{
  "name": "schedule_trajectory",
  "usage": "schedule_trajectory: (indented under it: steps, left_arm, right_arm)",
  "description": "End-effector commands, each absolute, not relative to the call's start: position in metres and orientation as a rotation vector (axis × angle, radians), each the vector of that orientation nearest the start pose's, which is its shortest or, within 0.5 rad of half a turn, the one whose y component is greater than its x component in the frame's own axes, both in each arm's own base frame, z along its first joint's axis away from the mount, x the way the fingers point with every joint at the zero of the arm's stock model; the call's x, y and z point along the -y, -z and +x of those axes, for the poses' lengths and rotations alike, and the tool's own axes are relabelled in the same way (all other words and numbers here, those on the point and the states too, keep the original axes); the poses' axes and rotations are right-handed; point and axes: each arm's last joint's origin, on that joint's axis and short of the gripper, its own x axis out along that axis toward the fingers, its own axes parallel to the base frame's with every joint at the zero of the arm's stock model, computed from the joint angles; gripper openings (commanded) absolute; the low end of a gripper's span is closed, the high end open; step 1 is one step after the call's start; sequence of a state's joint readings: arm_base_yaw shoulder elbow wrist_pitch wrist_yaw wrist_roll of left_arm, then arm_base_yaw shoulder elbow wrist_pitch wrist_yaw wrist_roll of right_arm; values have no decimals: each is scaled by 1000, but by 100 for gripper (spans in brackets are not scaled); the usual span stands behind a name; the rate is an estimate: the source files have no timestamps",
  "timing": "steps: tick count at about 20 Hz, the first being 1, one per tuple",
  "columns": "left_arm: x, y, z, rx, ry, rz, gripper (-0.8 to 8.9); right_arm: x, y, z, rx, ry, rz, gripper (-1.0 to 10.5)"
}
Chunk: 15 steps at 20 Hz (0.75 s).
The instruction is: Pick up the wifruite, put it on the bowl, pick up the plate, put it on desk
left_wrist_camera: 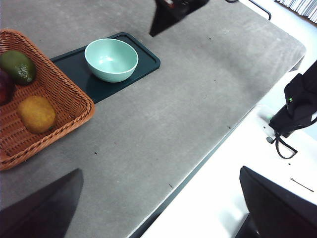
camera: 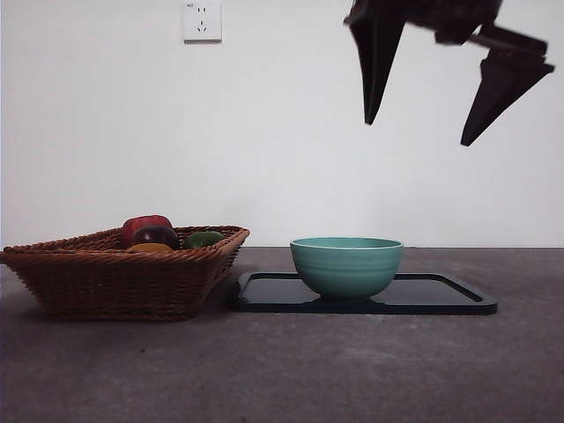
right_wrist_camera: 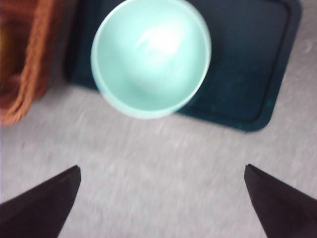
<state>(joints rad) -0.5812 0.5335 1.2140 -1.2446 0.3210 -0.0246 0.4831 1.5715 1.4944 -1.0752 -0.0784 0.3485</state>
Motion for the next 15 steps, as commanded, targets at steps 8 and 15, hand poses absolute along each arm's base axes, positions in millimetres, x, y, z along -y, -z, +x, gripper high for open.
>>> schedule_trajectory:
  steps: [8,15]
  left_arm:
    - [22,-391,16,-571,884,47,501]
    - [22,-391,16,-569,885,49,500]
  right_arm:
    - [-154,-264,348,-1353,-188,81,570]
    - [-158,-223,375,-1367,-197,93,569]
